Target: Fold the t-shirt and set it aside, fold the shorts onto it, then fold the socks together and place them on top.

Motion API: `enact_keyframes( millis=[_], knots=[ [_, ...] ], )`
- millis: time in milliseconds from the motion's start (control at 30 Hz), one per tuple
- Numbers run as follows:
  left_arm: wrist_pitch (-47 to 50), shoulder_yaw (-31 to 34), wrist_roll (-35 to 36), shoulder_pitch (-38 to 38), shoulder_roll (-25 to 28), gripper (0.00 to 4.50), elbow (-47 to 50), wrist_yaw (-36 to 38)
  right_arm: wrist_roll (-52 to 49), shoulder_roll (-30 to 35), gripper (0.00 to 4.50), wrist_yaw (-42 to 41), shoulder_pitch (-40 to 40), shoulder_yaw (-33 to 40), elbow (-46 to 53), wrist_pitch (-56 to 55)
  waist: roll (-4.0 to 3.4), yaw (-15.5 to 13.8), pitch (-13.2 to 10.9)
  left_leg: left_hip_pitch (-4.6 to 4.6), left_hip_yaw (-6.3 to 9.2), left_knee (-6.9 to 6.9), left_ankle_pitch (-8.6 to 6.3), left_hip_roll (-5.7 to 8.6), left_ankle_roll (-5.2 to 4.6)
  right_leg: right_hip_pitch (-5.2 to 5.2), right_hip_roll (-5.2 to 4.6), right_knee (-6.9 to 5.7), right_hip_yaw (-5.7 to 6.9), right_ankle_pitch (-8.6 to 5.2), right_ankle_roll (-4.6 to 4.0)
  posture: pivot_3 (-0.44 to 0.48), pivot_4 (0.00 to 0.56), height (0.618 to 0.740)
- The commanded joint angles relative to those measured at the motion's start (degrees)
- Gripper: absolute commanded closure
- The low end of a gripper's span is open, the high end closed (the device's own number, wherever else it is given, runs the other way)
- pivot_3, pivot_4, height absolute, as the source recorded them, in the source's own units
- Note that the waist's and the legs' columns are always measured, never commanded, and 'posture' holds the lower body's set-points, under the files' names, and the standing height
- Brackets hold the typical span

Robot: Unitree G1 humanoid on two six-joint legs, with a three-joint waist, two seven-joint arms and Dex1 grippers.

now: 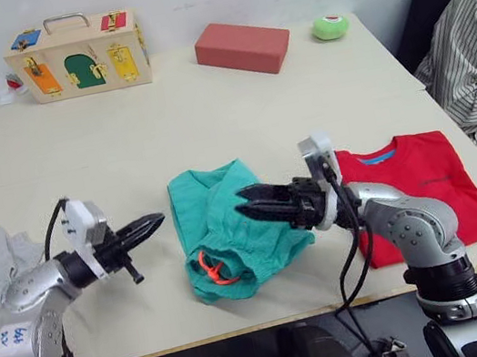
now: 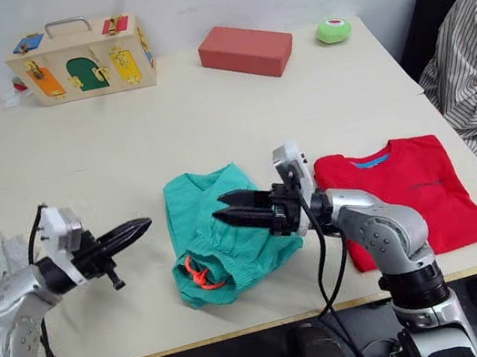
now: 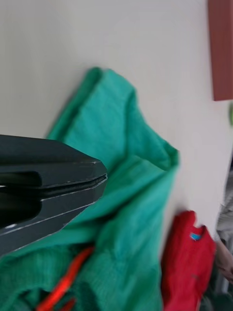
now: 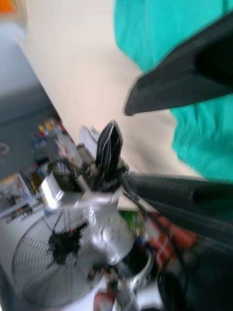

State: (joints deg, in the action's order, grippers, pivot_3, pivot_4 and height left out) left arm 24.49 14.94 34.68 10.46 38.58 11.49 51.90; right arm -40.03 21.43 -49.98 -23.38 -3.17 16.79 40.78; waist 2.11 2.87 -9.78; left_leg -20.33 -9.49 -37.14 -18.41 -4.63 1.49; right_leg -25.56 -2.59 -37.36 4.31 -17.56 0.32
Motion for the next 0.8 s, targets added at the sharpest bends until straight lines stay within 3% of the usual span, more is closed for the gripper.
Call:
enact_keyframes(
  millis=[33,100,200,467,600,800],
  knots=[
    [3.76,-5.01,2.35,5.17,-1.44,4.5,2.11,1.03,14.49,4.81,3.81,-2.83,4.93,-6.4,-0.86,-16.38,-0.01,-0.29,-0.01,0.0,-0.01,0.01,0.0,0.02,0.0,0.0,0.0,0.0,-0.01,-0.01,0.01,0.0,0.15,0.74],
    [4.56,-7.31,2.03,7.53,-2.59,4.5,1.79,1.02,17.85,5.49,4.47,-3.63,6.91,-8.01,-2.37,-22.03,-0.02,-0.51,-0.02,-0.01,-0.01,0.0,-0.01,0.06,0.03,0.01,0.05,0.04,-0.02,-0.04,0.08,0.0,0.15,0.74],
    [2.4,-10.78,-2.12,9.27,-3.26,4.5,0.83,0.65,16.69,3.07,4.47,-1.89,9.05,-6.57,-2.29,-23.34,-0.01,-0.06,-0.06,0.04,-0.15,-0.01,0.05,0.0,0.12,0.0,0.15,0.0,-0.15,-0.04,0.09,0.0,0.15,0.74],
    [-1.14,-9.41,-2.86,5.75,-2.96,4.5,-0.97,2.48,16.29,4.44,4.47,-5.69,10.93,-5.0,-1.32,-28.84,0.0,0.04,-0.1,0.15,-0.13,-0.02,0.16,-0.08,0.25,0.0,0.23,-0.11,-0.22,-0.04,0.07,0.0,0.15,0.74],
    [-1.52,-14.44,-3.69,8.48,-7.47,4.5,-0.16,2.01,17.94,3.0,4.47,-6.01,10.37,-7.26,-3.0,-30.98,0.01,-0.7,-0.1,0.14,-0.1,-0.07,0.16,-0.01,0.19,0.04,0.18,-0.12,-0.24,-0.02,0.09,0.0,0.15,0.74],
    [-1.99,-23.24,-14.1,10.06,-12.52,4.5,-6.77,-4.15,25.77,3.45,4.47,-6.53,12.46,-12.39,-8.44,-37.48,0.02,-1.31,-0.09,0.13,-0.1,-0.12,0.17,0.03,0.18,0.05,0.2,-0.14,-0.26,-0.02,0.09,0.0,0.15,0.74]
  ],
)
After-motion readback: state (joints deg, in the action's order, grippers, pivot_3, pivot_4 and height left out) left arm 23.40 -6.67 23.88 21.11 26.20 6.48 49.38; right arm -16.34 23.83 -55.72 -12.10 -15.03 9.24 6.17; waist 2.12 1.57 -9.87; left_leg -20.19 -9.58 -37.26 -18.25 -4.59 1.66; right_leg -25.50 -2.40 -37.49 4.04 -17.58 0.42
